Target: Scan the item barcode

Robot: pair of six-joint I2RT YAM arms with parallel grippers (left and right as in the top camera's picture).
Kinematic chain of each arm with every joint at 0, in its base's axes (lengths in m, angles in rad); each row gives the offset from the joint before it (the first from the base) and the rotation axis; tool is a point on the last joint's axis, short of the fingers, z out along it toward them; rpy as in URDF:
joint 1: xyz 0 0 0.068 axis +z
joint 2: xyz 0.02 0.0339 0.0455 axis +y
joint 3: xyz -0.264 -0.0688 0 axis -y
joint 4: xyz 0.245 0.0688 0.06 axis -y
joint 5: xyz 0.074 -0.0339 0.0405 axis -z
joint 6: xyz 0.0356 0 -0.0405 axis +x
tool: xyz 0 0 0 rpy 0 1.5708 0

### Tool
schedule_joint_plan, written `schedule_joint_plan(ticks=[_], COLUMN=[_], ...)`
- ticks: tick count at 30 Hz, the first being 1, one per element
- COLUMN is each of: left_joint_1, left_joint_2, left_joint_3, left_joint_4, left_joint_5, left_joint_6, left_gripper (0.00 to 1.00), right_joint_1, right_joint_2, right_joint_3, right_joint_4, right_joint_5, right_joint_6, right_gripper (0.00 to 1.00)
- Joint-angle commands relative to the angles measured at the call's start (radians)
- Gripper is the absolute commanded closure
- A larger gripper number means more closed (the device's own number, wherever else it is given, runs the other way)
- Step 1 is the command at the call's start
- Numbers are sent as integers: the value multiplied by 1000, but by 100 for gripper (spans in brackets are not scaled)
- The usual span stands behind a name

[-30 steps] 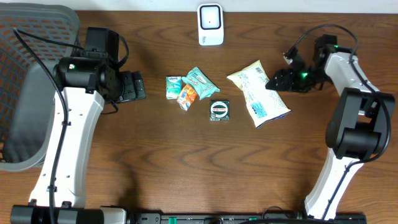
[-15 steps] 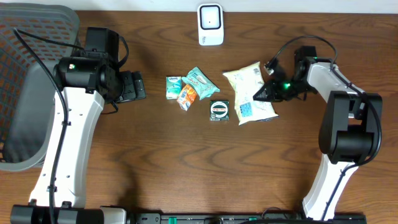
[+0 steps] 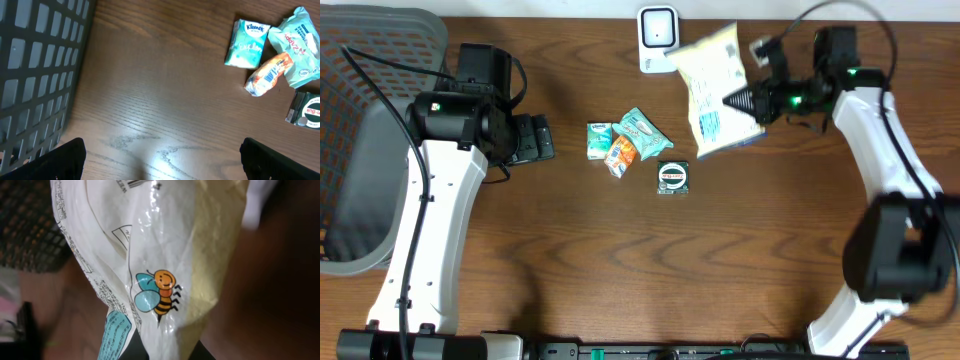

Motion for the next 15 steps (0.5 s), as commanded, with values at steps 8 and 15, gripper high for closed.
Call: schedule_joint_plan(ticks=[8,15], left_joint_1=[5,5], left_joint_2=[2,2], left_joint_3=[-2,-2], left_joint_4=[-3,-3], left_joint_5=[-10,-10], left_joint_6=[13,13], left_gripper=[2,2], right_joint_1=[202,227], right_joint_2=[-205,-203], right_joint_3=[29,29], right_joint_4=[119,120], right_joint_5=[244,298], right_joint_6=[-156,-122], right_gripper=[99,99])
